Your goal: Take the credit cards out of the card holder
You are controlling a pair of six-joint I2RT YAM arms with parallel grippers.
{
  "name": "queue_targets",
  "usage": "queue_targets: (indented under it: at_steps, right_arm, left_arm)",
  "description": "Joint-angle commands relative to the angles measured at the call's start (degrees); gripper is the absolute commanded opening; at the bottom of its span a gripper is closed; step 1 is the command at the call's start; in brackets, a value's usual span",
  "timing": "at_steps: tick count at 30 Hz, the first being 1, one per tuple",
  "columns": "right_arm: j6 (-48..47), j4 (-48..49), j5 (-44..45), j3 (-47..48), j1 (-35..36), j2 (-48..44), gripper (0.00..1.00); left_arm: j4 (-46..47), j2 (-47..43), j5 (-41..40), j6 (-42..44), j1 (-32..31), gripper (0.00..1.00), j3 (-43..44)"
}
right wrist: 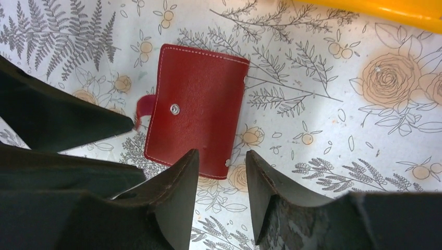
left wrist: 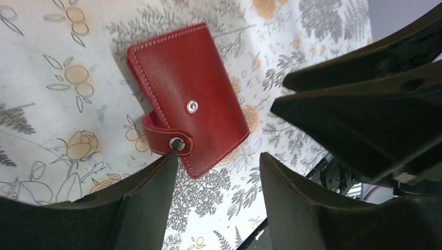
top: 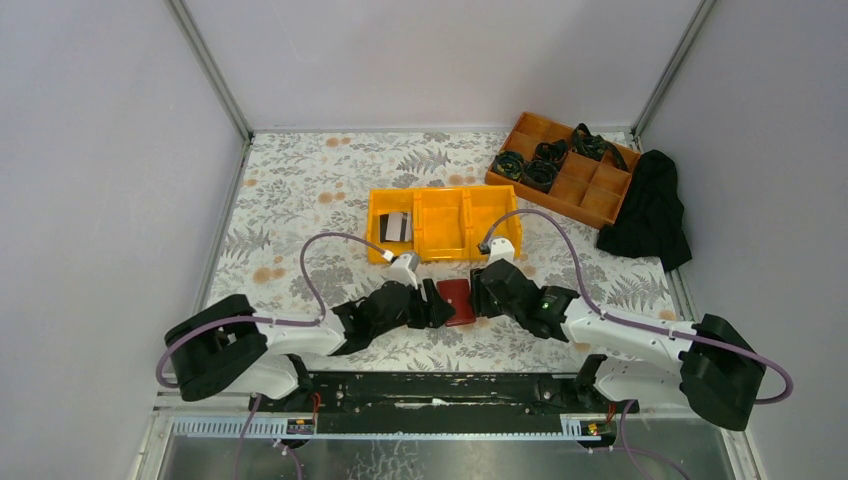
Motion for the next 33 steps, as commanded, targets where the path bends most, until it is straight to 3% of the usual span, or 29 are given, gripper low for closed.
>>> queue_targets:
  at_steps: [1,14,33]
  right_arm:
    - [-0.92,-0.07,3.11,3.71,-0.13,1.43,0.46]
    - [-2.10,4.91,-1.13,2.68,-5.78,8.53,0.46]
    - [-0.74,10.64,-7.80,0.44,-6.09,11.43,0.48]
  left_arm:
    - [5.70,4.15,4.50,-1.20,-0.35,0.66,0.93]
    - [6.72,5.55,5.25,-2.82,-1.13,0.65,0.90]
    - [7.78,8.09,5.77,-0.49,-1.15,0.65,6.37]
